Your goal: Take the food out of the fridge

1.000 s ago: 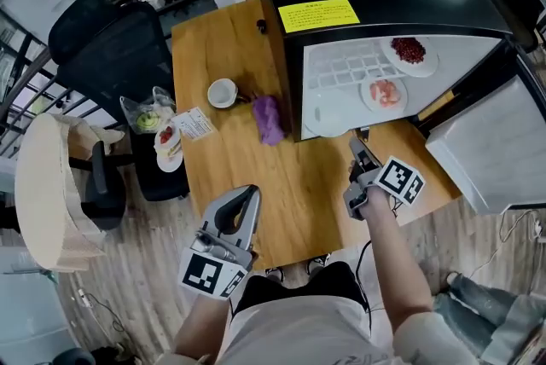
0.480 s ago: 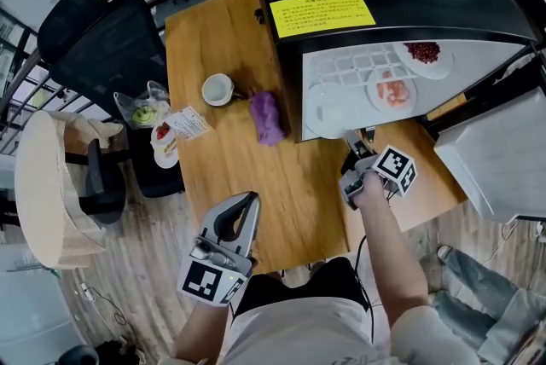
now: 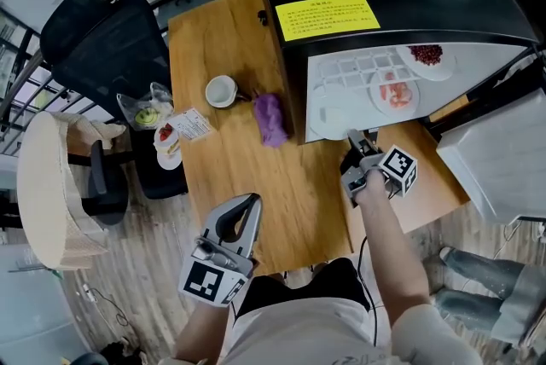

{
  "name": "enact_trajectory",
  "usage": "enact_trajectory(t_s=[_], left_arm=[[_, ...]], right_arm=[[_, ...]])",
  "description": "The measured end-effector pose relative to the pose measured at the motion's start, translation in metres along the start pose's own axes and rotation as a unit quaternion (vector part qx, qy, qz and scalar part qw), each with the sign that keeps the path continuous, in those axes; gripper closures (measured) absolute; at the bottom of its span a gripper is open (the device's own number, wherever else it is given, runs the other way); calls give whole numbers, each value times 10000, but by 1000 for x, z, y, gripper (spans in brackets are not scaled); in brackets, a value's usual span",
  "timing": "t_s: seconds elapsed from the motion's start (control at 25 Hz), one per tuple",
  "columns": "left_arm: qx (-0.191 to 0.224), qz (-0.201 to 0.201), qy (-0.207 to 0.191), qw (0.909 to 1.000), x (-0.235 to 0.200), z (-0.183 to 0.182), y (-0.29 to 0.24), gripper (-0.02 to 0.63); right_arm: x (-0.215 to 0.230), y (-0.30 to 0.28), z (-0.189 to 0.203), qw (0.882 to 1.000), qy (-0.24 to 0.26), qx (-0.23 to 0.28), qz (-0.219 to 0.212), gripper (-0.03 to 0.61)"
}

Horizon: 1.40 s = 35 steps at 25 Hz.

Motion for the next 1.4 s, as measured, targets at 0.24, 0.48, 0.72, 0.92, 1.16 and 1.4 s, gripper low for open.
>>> enact_trajectory(t_s=[0.24,0.48,0.72,0.92,1.16,1.4], left_arm=[[2,83,-49,10000,2,-4,1,606],[42,234,-116,9997,7,-7,-1,605],[83,476,-170,9987,18,-10,-5,606],[131,904,-217,9956,32,-13,-19,606],[132,1370,-251,9902,60,-11,-35,606],[83,1719,-284,9847,85,-9,-52,606]], right_arm=[[-10,9,1,9987,8,210,-468,554],[-14,31,-2,9960,79,420,-789,554],[-12,75,3,9946,112,488,-912,554],[-4,128,7,9936,138,646,-919,554],[20,195,-3,9910,63,1026,-861,554],[67,253,-25,9864,-152,1526,-590,552]])
Point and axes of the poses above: the fingertips, and each gripper's own axes: y backward along the fingers, x to its right, z out of its underside, the point moved 9 cm from there along y, backward along the fingers, and after that the axes turned 4 degrees about z, right-handed, at the moved point
